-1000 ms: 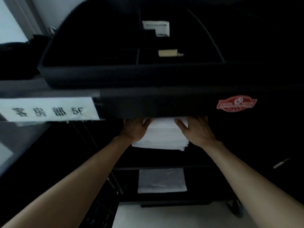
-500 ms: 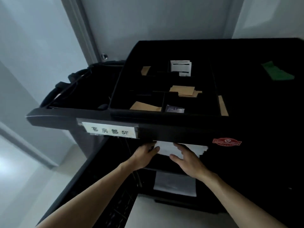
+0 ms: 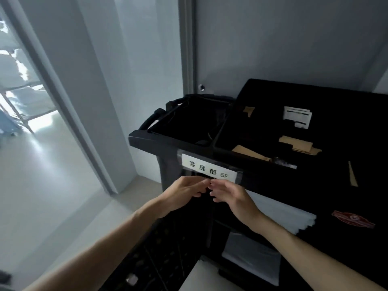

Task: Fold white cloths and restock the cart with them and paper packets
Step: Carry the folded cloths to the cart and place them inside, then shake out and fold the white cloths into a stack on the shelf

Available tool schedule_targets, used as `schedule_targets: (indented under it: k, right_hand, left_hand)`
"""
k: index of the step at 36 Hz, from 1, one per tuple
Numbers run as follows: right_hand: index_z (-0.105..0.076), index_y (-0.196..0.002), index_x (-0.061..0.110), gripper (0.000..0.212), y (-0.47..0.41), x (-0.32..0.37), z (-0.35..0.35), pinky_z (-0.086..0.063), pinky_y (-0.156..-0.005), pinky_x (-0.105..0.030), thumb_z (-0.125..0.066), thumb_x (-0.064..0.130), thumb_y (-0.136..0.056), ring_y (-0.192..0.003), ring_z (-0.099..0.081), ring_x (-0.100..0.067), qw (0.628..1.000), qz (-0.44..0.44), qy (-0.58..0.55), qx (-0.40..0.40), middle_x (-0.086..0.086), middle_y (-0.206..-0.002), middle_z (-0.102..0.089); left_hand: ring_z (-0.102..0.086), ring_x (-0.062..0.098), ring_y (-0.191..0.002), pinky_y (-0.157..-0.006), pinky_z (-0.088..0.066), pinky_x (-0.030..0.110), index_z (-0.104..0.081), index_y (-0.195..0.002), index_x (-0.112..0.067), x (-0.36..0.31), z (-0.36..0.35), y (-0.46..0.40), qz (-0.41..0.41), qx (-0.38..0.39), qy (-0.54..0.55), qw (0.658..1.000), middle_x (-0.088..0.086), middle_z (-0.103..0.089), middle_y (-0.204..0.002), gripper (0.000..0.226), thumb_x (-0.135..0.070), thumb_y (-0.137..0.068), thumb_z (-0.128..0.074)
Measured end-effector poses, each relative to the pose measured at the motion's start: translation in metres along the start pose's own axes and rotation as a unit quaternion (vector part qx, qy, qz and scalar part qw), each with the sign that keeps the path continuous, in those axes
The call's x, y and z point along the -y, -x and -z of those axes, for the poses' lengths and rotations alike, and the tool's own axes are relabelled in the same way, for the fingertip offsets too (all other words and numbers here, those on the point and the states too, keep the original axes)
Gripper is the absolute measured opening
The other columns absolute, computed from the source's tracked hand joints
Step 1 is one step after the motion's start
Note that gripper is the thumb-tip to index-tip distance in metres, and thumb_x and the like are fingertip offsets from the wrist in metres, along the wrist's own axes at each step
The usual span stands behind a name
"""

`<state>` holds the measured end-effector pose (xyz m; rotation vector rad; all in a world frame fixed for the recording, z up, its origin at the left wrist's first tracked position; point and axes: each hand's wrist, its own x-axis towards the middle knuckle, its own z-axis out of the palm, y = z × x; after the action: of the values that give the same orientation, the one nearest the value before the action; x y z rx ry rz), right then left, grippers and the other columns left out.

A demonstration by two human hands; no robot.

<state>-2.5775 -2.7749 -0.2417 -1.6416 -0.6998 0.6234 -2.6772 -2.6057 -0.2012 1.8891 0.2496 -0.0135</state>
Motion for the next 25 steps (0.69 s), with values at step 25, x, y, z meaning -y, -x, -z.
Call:
schedule_targets:
  k: [25]
  right_hand:
    - [-0.063,-0.118,0.002,0.026,-0.108,0.069,-0.349,-0.054,-0.095,-0.047,-0.049,0.015,-0.100,-0.110,-0.066,-0.034,0.939,-0.122,-0.304,0.102,-0.018,-0.118,-0.068]
  left_hand:
    - [-0.063,0.038,-0.112,-0.099,-0.051,0.048,-0.065,-0.118,-0.004,0.110,0.227,0.203,0.059,-0.442,0.192,0.874,0.022,-0.067,-0.119,0.028,-0.020,-0.103,-0.049]
